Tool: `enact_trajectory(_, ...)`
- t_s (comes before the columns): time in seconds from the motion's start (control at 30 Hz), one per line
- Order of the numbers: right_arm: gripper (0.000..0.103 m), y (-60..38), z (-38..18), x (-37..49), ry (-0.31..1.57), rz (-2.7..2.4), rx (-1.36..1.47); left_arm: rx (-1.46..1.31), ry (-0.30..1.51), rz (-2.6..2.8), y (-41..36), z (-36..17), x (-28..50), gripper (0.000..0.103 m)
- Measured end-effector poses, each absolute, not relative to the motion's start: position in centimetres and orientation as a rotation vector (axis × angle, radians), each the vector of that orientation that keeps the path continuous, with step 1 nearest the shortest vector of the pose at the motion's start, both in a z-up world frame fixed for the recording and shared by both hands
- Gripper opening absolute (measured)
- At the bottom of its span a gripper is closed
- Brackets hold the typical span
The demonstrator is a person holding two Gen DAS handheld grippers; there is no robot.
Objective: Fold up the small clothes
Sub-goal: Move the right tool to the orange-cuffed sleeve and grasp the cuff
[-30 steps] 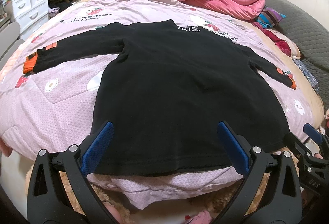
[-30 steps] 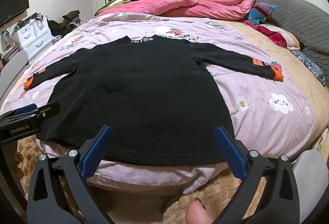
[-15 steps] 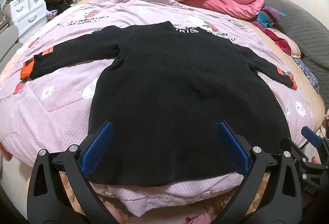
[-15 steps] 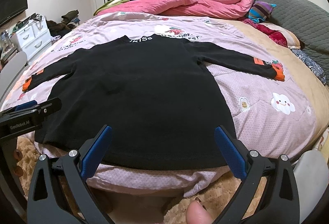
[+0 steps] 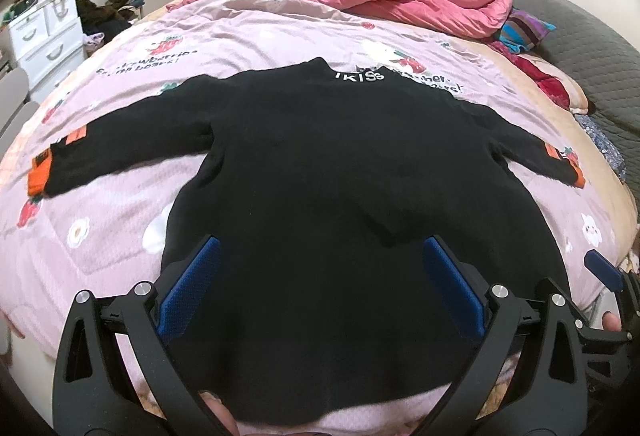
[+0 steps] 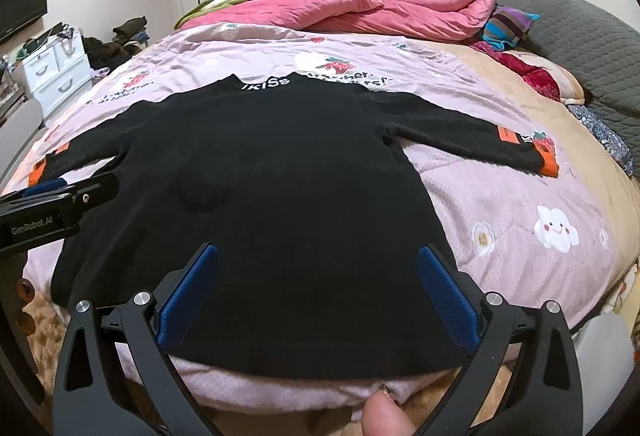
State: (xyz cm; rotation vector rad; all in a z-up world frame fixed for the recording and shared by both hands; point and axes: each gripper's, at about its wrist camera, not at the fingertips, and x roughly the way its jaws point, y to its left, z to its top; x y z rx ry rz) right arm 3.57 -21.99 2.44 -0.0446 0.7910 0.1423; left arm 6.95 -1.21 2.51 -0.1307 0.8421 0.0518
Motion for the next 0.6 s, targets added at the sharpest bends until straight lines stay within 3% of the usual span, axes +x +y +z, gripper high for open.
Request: enact_trajectory(0.6, 0.099, -22.8, 2.6, 12.3, 0.802, 0.084, -0.011, -0.125, 0.892, 0.068, -1.3, 1.4, 14.0, 0.095)
